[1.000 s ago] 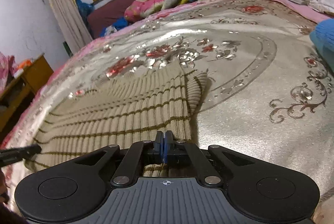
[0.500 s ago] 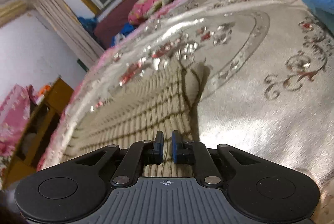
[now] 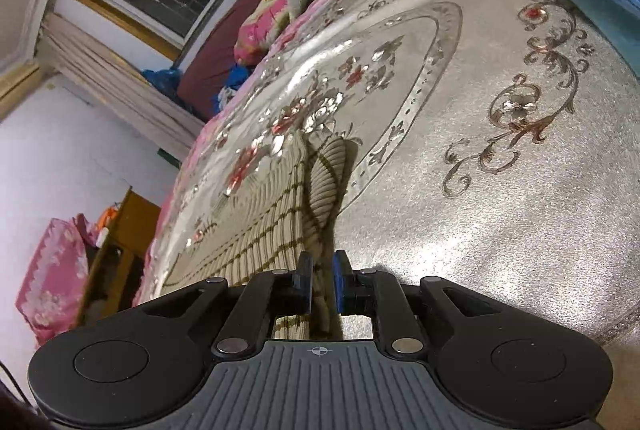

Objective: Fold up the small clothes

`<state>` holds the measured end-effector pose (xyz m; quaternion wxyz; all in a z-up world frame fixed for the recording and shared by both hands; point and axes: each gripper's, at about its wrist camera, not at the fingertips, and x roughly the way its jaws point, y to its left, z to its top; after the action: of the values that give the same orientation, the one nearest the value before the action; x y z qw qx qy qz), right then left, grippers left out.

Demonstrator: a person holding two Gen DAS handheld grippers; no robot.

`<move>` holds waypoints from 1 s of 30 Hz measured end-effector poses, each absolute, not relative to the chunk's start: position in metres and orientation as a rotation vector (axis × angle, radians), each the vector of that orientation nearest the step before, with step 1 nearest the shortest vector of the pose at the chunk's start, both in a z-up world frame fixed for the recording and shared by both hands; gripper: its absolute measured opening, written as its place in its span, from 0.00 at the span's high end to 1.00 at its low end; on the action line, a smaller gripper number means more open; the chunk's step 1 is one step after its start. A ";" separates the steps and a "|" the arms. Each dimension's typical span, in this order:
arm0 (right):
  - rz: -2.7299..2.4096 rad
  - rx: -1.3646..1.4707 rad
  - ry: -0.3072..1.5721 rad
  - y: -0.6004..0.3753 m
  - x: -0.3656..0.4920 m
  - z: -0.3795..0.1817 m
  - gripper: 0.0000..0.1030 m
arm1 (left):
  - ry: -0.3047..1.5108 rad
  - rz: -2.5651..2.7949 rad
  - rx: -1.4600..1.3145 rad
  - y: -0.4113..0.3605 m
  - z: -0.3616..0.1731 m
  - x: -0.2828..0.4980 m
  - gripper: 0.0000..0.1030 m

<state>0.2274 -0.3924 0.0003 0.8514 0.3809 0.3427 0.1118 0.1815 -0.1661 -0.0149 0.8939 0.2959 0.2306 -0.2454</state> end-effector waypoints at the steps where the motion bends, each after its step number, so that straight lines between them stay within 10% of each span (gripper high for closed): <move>1: 0.239 0.809 0.719 -0.394 0.227 0.000 0.87 | 0.455 -0.503 0.638 -0.170 -0.016 0.179 0.46; 11: 0.250 0.858 0.715 -0.399 0.227 0.000 0.86 | 0.342 -0.485 0.735 -0.209 -0.025 0.180 0.45; 17: 0.251 0.884 0.719 -0.402 0.228 -0.004 0.84 | 0.427 -0.485 0.604 -0.203 -0.014 0.197 0.79; 30: 0.228 0.913 0.754 -0.387 0.281 -0.013 0.59 | 0.462 -0.568 0.337 -0.168 0.005 0.213 0.84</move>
<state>0.2812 -0.3874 -0.0134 0.8237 0.4293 0.3545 0.1072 0.2127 -0.1684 0.0051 0.9199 0.1642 0.2247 -0.2763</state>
